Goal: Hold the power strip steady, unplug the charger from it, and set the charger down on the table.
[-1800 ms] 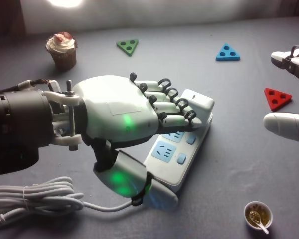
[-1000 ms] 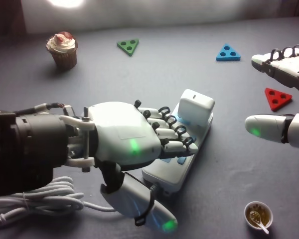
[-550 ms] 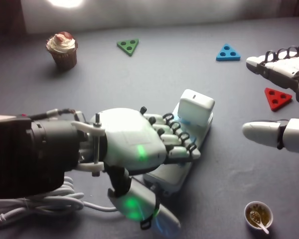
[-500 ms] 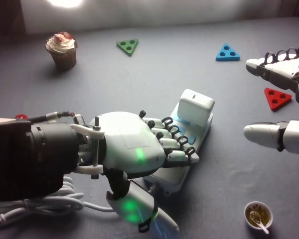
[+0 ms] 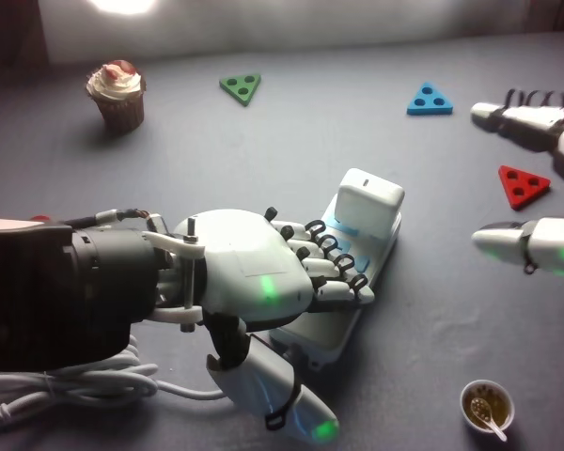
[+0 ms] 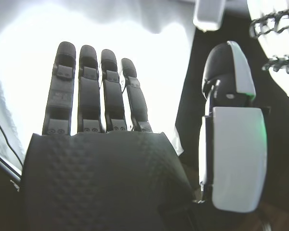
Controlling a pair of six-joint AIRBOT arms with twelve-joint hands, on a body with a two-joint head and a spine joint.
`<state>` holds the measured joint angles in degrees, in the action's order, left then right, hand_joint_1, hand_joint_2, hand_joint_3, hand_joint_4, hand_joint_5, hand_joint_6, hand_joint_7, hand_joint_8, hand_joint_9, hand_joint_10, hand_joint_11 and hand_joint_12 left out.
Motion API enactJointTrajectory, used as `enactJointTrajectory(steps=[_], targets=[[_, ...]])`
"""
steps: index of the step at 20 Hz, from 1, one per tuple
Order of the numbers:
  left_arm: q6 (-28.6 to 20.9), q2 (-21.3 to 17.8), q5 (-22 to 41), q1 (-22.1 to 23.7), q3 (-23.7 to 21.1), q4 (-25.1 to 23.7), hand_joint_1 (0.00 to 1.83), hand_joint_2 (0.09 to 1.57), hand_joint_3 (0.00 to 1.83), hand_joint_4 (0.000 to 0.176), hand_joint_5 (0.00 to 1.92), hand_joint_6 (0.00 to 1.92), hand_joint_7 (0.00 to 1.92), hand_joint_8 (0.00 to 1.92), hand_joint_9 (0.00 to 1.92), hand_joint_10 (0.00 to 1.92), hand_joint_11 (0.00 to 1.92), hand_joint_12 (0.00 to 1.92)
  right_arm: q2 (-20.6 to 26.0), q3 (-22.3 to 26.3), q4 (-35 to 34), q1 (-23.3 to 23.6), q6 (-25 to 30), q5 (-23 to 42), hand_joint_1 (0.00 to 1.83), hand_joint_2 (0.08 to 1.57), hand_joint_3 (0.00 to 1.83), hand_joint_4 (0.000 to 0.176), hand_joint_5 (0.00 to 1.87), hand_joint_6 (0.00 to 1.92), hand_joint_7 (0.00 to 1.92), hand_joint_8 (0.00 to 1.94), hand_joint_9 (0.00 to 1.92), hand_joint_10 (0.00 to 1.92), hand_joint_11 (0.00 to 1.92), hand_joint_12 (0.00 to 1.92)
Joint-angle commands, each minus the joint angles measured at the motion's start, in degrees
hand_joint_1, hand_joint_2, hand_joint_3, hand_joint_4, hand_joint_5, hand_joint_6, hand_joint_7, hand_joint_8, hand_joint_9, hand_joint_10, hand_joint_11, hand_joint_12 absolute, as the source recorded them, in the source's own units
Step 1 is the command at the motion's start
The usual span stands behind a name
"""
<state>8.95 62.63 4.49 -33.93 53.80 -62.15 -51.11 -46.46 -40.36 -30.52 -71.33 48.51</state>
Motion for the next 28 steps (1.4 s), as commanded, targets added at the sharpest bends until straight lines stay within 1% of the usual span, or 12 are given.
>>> enactJointTrajectory(steps=[1, 3, 5, 7, 8, 9, 11, 12, 17, 22, 25, 28], targets=[[-0.1, 0.3, 3.1, 0.2, 0.3, 0.1, 0.0, 0.98, 0.0, 0.0, 0.07, 0.0, 0.09, 0.0, 0.09, 0.0, 0.08, 0.08, 0.0, -0.4, 1.3, 1.0, -0.7, 5.3, 0.83, 1.03, 0.0, 0.0, 0.24, 0.01, 0.29, 0.01, 0.27, 0.01, 0.25, 0.08], [-0.1, 0.6, 3.0, 0.1, 0.4, 0.0, 0.0, 0.99, 0.0, 0.0, 0.06, 0.0, 0.09, 0.0, 0.08, 0.0, 0.07, 0.08, -1.4, -1.1, 0.2, 1.8, -1.2, 5.1, 0.89, 1.01, 0.0, 0.0, 0.25, 0.01, 0.3, 0.01, 0.29, 0.01, 0.27, 0.08], [-0.1, 1.0, 3.0, -0.2, 0.5, -0.1, 0.0, 0.98, 0.0, 0.0, 0.07, 0.0, 0.09, 0.0, 0.09, 0.0, 0.07, 0.07, -2.5, -1.4, -1.7, 2.7, -1.4, 4.3, 0.87, 1.03, 0.0, 0.0, 0.25, 0.01, 0.31, 0.01, 0.3, 0.01, 0.28, 0.08], [-0.1, 1.3, 3.1, -0.7, 0.5, -0.1, 0.0, 0.98, 0.0, 0.0, 0.08, 0.01, 0.1, 0.01, 0.1, 0.0, 0.08, 0.08, -3.6, -1.6, -4.2, 2.9, -1.4, 4.0, 0.9, 1.04, 0.0, 0.0, 0.26, 0.01, 0.32, 0.01, 0.3, 0.01, 0.28, 0.08], [-0.1, 1.5, 3.1, -0.9, 0.5, -0.1, 0.0, 0.99, 0.0, 0.0, 0.06, 0.0, 0.09, 0.0, 0.08, 0.0, 0.06, 0.07, -4.3, -1.7, -4.9, 3.4, -1.4, 4.0, 0.88, 1.05, 0.01, 0.0, 0.27, 0.01, 0.31, 0.01, 0.29, 0.0, 0.28, 0.08], [-0.1, 1.6, 3.1, -1.0, 0.5, -0.1, 0.0, 0.99, 0.0, 0.0, 0.05, 0.0, 0.08, 0.0, 0.08, 0.0, 0.07, 0.07, -4.7, -1.8, -5.4, 3.6, -1.4, 4.0, 0.81, 1.08, 0.02, 0.0, 0.25, 0.0, 0.29, 0.0, 0.27, 0.0, 0.26, 0.07], [-0.1, 1.7, 3.0, -1.2, 0.5, -0.1, 0.0, 0.99, 0.0, 0.0, 0.06, 0.0, 0.09, 0.0, 0.09, 0.0, 0.07, 0.07, -5.8, -2.0, -6.3, 4.1, -1.4, 4.0, 0.79, 1.1, 0.02, 0.0, 0.25, 0.01, 0.29, 0.0, 0.27, 0.0, 0.27, 0.08], [-0.1, 1.7, 2.9, -1.3, 0.5, -0.1, 0.0, 0.99, 0.0, 0.0, 0.06, 0.0, 0.08, 0.0, 0.08, 0.0, 0.07, 0.06, -6.2, -2.0, -7.3, 4.5, -1.5, 4.0, 0.83, 1.09, 0.01, 0.0, 0.26, 0.01, 0.3, 0.01, 0.28, 0.01, 0.28, 0.08], [-0.1, 1.4, 2.9, -1.7, 0.5, -0.2, 0.0, 0.99, 0.0, 0.0, 0.07, 0.01, 0.1, 0.01, 0.09, 0.01, 0.09, 0.07, -8.1, -2.3, -11.3, 6.6, -3.3, 3.9, 0.85, 1.1, 0.01, 0.0, 0.23, 0.0, 0.29, 0.0, 0.28, 0.0, 0.29, 0.08], [-0.1, 1.4, 2.9, -1.9, 0.5, -0.3, 0.0, 0.98, 0.0, 0.0, 0.06, 0.0, 0.09, 0.0, 0.09, 0.0, 0.07, 0.06, -10.9, -2.7, -18.9, 9.5, -4.5, 3.3, 0.86, 1.11, 0.0, 0.0, 0.3, 0.01, 0.33, 0.01, 0.31, 0.01, 0.29, 0.08], [-0.1, 1.3, 2.9, -1.9, 0.6, -0.4, 0.0, 0.98, 0.0, 0.0, 0.07, 0.0, 0.1, 0.01, 0.1, 0.01, 0.09, 0.06, -12.1, -2.9, -19.9, 10.8, -4.5, 3.2, 0.91, 1.09, 0.0, 0.0, 0.32, 0.01, 0.35, 0.01, 0.34, 0.01, 0.31, 0.1], [-0.1, 1.1, 2.9, -1.9, 0.6, -0.4, 0.0, 0.98, 0.0, 0.0, 0.07, 0.0, 0.1, 0.01, 0.1, 0.01, 0.1, 0.06, -13.8, -4.5, -21.1, 10.9, -4.5, 3.2, 0.88, 1.11, 0.0, 0.0, 0.33, 0.01, 0.34, 0.0, 0.32, 0.0, 0.29, 0.09]])
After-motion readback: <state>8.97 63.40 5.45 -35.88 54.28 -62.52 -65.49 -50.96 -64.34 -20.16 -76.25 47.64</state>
